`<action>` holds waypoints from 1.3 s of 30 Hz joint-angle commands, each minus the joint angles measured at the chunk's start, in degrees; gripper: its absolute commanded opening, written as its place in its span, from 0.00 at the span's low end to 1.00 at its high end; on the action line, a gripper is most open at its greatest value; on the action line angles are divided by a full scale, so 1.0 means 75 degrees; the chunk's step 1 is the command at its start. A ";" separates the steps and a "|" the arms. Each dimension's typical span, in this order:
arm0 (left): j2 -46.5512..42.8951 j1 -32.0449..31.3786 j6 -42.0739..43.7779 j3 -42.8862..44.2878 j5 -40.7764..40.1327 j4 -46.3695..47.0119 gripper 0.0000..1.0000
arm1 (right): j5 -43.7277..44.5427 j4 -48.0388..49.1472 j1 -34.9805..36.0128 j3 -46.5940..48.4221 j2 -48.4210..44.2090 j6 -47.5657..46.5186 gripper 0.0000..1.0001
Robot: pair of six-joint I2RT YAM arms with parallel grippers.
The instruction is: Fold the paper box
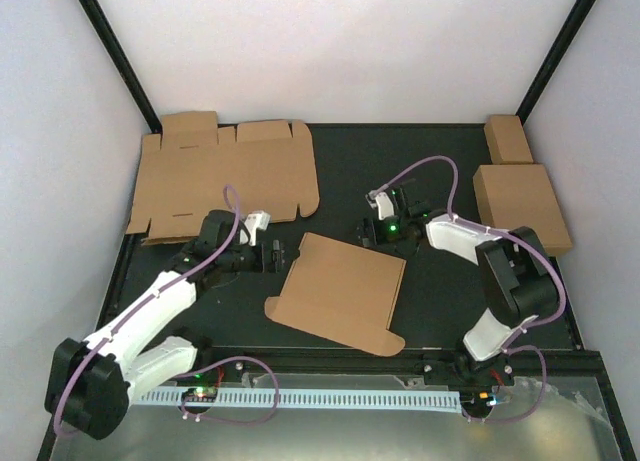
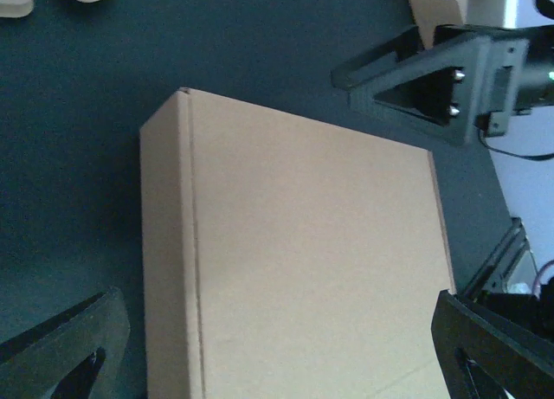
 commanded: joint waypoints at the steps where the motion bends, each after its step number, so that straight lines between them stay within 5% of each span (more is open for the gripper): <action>1: 0.0614 0.0272 0.0296 0.0252 0.0037 0.0139 0.99 | -0.0578 0.0622 0.0267 0.0167 0.0314 0.0063 0.80; 15: 0.1975 0.0440 0.0513 -0.0307 0.1583 0.1707 0.97 | -0.2068 0.0987 0.0818 -0.0072 0.0592 -0.0373 0.80; 22: 0.1945 0.0437 0.0413 -0.0821 0.1761 0.2007 0.82 | -0.2352 0.1486 0.0491 -0.0627 0.0378 0.0088 0.74; 33: 0.1245 0.0426 0.0273 -0.0876 0.1622 0.2256 0.82 | -0.2615 0.1573 -0.0097 -0.0752 0.0708 -0.0057 0.55; 39: 0.0832 0.0336 0.0114 -0.0823 0.1715 0.2269 0.82 | -0.2519 0.1136 -0.0158 -0.0579 0.0801 -0.0393 0.53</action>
